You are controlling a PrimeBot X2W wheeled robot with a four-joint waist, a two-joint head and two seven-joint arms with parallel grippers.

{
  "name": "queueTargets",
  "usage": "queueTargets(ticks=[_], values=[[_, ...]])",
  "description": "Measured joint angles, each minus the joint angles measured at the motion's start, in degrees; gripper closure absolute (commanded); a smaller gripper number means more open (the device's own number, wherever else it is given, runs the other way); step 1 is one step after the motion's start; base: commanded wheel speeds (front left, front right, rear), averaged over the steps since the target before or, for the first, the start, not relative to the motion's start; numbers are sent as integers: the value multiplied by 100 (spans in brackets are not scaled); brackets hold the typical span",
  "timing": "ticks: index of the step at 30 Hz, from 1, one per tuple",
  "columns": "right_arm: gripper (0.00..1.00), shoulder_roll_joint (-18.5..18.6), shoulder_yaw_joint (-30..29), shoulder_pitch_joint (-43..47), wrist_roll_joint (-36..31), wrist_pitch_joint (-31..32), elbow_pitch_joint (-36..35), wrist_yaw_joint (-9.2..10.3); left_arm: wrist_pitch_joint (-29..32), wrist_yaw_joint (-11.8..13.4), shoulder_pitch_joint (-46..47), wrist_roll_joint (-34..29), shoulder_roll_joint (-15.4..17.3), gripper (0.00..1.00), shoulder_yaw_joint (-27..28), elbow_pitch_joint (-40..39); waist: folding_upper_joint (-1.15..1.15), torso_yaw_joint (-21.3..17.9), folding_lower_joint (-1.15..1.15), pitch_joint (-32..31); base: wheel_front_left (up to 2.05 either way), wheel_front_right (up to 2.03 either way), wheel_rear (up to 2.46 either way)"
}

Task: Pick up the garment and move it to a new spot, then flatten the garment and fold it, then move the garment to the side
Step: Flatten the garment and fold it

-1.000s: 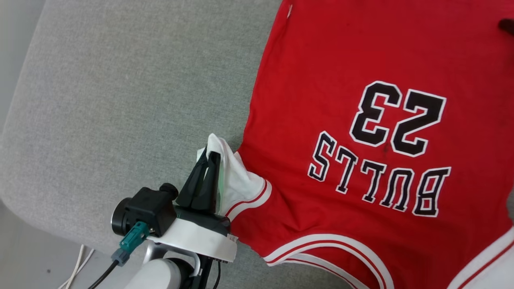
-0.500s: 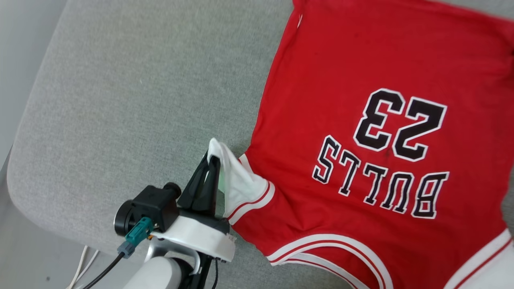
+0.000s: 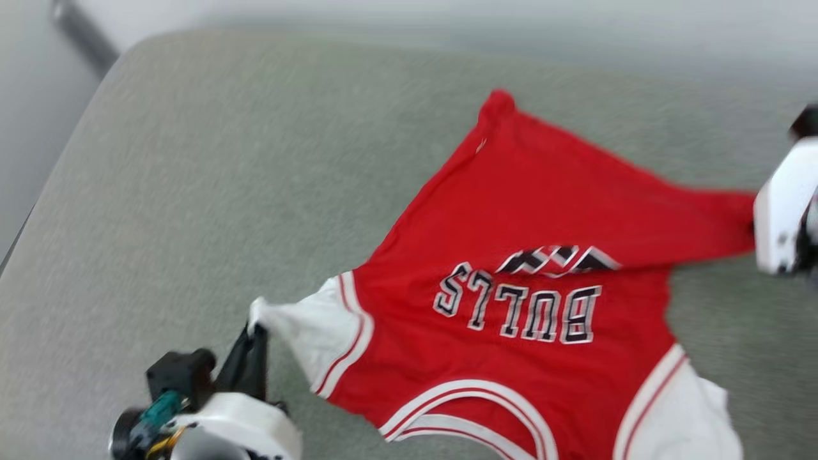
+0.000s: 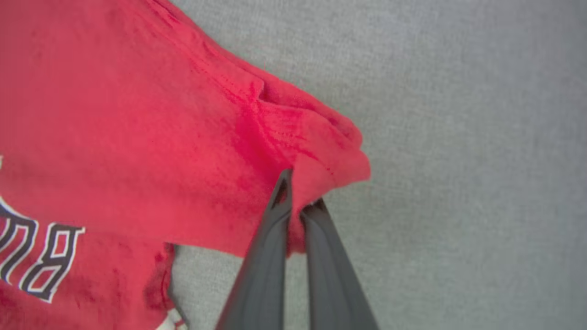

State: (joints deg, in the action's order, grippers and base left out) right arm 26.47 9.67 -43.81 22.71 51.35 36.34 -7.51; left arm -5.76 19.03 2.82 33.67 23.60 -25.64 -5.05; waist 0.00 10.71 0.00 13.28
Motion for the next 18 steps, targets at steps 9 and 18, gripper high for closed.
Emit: queueTargets(ticks=[9, 18], values=[[100, 53, -528, 2661, 417, -64, -1514, -1, 57, 301, -985, 385, 167, 100, 294, -157, 0, -838, -1, -871, 0, 0, 0], [100, -1085, -1925, 5157, 63, 271, -2871, 1, 246, 318, -1205, 471, 307, 100, 257, -210, 0, -1401, -2, -1338, 0, 0, 0]])
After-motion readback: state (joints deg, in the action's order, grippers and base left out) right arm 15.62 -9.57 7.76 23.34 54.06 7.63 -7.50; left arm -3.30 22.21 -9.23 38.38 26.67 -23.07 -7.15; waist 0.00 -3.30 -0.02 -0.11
